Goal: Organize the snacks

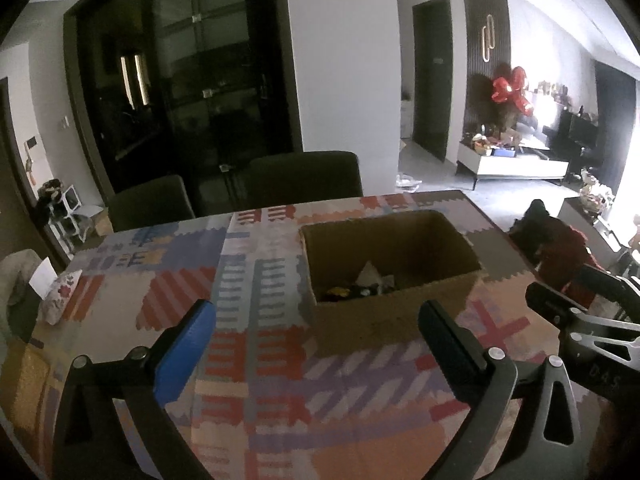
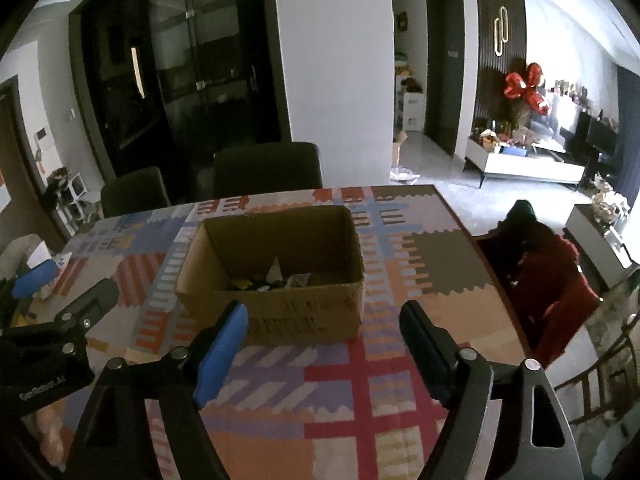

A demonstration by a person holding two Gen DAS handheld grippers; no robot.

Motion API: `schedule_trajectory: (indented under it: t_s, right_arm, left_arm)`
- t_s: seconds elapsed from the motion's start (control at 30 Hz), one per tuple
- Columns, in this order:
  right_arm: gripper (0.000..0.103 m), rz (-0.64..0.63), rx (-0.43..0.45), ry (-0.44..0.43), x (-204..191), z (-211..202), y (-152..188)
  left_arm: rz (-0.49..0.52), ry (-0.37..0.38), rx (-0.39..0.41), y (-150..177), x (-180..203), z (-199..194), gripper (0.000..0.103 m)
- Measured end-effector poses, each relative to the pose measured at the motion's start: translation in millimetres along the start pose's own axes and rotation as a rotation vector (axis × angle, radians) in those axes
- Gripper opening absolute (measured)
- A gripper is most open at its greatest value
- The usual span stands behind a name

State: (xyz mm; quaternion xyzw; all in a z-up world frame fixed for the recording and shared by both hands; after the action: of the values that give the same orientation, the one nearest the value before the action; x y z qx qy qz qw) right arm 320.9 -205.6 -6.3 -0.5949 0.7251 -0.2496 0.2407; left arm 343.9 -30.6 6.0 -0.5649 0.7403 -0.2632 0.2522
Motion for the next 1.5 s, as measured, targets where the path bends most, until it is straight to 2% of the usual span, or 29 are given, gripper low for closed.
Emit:
schedule_trajectory:
  t_s: [0.27, 0.6, 0.8, 1.13, 1.5]
  right_arm:
    - [0.084, -0.052, 0.043, -0.004, 7, -41, 26]
    - [0.084, -0.092, 0.096, -0.006, 24, -94, 60]
    - [0.084, -0.096, 0.108, -0.040, 33, -118, 74]
    - [0.084, -0.109, 0.122, -0.068, 38, -141, 93]
    - [0.084, -0.114, 0.125, -0.077, 42, -149, 102]
  left_arm:
    - [-0.043, 0.049, -0.021, 36, 18, -43, 0.103]
    - [-0.071, 0.017, 0.037, 63, 36, -97, 0.103]
    - [-0.077, 0.010, 0.062, 79, 47, -123, 0.103]
    - [-0.079, -0.018, 0.104, 92, 54, -153, 0.103]
    - [-0.077, -0.025, 0.112, 99, 58, -164, 0.103]
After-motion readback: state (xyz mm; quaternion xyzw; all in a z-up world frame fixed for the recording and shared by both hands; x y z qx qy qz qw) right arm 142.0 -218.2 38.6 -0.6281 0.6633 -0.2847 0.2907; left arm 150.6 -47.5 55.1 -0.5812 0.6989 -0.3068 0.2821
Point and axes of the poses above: each gripper's, at about its wrist camera, not at the fingertips, and z roughly the way its jaws point, x to its right, y to its underside, the point moved 9 cm from there along z, roughly the way its jaws point, and after that the axes turned 9 degrees about -x, right-handed, at the moved point
